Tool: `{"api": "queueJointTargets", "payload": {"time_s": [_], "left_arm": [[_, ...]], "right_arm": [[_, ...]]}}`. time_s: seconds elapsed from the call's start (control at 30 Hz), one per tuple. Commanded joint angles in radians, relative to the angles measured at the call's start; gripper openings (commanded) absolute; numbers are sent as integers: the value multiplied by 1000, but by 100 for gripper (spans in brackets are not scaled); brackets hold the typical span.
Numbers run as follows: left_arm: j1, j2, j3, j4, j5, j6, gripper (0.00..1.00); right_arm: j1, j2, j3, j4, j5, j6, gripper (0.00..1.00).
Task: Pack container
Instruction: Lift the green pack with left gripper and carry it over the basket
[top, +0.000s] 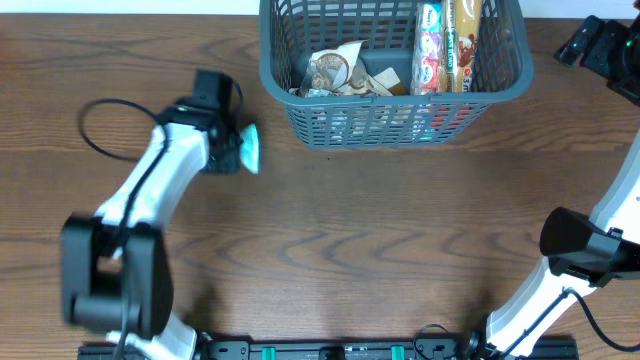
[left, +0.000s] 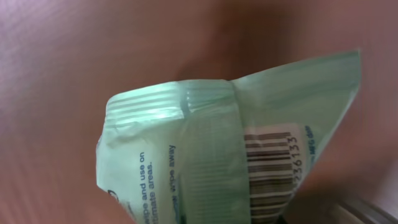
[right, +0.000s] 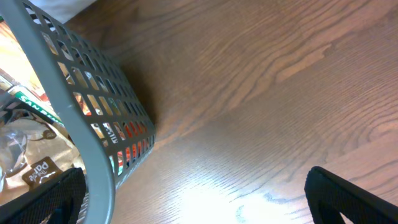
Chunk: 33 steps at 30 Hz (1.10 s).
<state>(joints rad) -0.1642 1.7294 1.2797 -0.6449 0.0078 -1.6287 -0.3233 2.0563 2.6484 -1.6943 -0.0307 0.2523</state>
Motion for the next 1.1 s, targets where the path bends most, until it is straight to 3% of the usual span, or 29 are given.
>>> {"api": "queueJointTargets", "payload": {"time_s": [0.0,0.23,0.43,0.87,1.07], "left_arm": [[2,-151,122,4,-137,202,6],[-46,-248,385,56,-129,574,5],[-137,-237,541,129,-129,770,5],[-361,-93,562,431,-129,1016,5],[-355,2,568,469,-129,1027,5]], "right_arm": [[-4,-3,-1,-3,-3,-6,99],[-4,-3,-1,-3,-3,-6,99],[-4,-3,-1,-3,-3,-6,99],[-4,-3,-1,-3,-3,-6,99],[-4,-3,-1,-3,-3,-6,99]]}}
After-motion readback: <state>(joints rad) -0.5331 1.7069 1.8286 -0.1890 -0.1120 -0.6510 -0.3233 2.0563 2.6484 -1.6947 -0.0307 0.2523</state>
